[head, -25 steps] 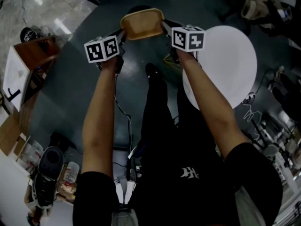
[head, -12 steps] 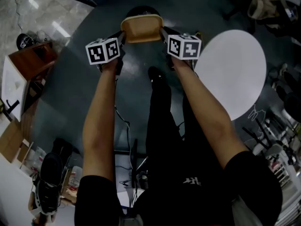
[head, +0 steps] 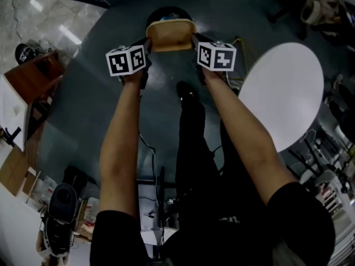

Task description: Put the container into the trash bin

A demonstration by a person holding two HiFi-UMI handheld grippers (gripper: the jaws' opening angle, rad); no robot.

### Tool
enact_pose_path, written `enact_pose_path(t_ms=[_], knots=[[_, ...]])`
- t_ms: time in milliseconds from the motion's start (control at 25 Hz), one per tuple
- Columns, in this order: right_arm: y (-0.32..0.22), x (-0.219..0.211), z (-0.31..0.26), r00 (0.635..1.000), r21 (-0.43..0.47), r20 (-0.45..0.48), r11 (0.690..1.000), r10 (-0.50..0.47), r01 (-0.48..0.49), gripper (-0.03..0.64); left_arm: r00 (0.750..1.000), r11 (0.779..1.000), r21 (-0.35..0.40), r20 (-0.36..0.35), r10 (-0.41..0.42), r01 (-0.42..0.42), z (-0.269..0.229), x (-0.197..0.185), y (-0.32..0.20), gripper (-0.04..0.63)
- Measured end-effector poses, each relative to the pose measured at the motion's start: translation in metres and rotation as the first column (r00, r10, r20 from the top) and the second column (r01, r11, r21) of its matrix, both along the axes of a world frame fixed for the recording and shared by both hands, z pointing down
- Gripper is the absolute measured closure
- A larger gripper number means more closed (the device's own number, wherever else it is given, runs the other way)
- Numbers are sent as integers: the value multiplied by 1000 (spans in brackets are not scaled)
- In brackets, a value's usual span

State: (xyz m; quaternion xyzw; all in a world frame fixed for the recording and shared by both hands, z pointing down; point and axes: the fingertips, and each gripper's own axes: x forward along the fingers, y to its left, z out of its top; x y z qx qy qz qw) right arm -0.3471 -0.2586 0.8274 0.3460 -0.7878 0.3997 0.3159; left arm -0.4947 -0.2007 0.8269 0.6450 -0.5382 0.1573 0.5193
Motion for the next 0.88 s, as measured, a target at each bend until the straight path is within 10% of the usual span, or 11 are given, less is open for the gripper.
enact_pose_path(t_ms=[880], knots=[[-8,8,123,990,-65,-127,995,65,-74,569,998,997,-57,16,55,-54,115,4,-16,583]])
